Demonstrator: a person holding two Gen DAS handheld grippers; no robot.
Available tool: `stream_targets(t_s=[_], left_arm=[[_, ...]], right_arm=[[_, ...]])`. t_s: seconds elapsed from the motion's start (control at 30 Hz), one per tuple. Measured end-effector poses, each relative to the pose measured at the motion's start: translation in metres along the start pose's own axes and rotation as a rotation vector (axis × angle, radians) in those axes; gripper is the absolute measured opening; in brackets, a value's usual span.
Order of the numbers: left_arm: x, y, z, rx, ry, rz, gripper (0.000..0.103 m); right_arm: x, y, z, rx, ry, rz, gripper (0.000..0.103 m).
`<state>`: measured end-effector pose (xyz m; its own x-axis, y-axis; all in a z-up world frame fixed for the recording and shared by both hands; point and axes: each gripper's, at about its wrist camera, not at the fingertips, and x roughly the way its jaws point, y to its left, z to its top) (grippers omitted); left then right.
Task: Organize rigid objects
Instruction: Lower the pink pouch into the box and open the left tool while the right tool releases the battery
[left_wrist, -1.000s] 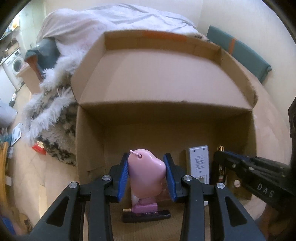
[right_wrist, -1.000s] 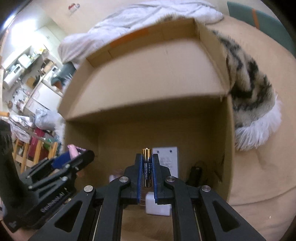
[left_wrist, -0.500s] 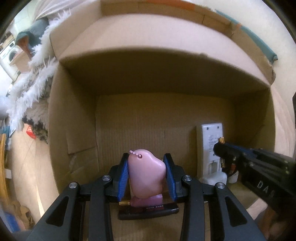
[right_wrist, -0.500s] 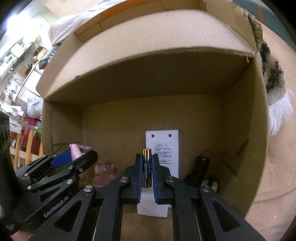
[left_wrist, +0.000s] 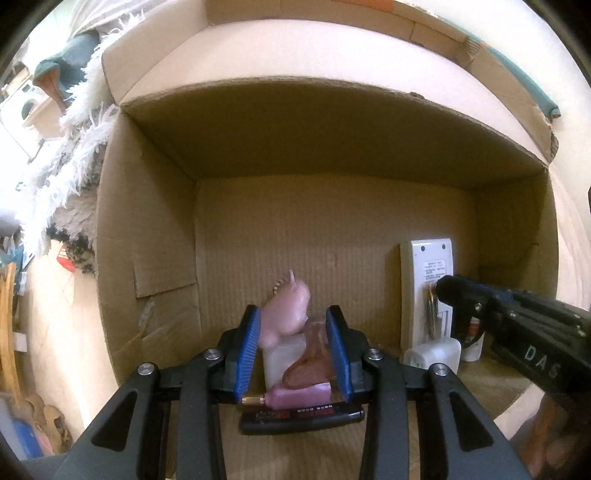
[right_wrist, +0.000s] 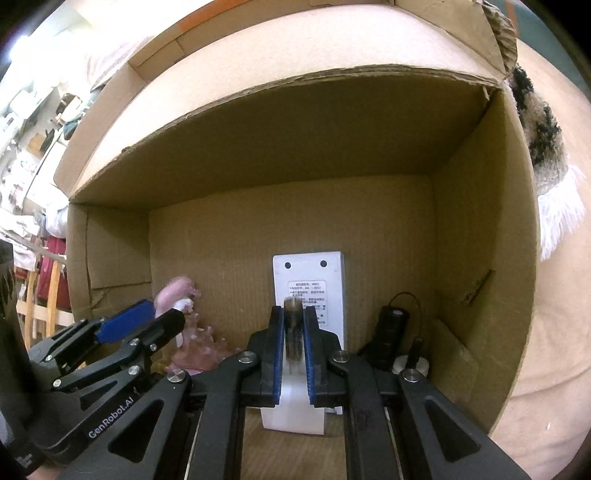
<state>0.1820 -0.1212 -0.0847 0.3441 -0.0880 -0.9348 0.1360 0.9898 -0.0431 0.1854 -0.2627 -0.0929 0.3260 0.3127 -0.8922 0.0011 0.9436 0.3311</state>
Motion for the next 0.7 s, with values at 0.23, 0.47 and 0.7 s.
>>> stream_targets(t_s=[0.23, 0.47, 0.7], left_arm=[[-0.018, 0.002, -0.001, 0.011, -0.069, 0.061, 0.051], [-0.035, 0.007, -0.004, -0.011, -0.135, 0.088, 0.063], [-0.042, 0.014, 0.007, -0.033, -0.14, 0.079, 0.065]], right_arm=[[-0.013, 0.005, -0.001, -0.028, -0.047, -0.018, 0.016], [-0.034, 0.006, 0.002, -0.021, -0.131, 0.037, 0.071], [-0.047, 0.002, 0.005, 0.008, -0.181, 0.09, 0.083]])
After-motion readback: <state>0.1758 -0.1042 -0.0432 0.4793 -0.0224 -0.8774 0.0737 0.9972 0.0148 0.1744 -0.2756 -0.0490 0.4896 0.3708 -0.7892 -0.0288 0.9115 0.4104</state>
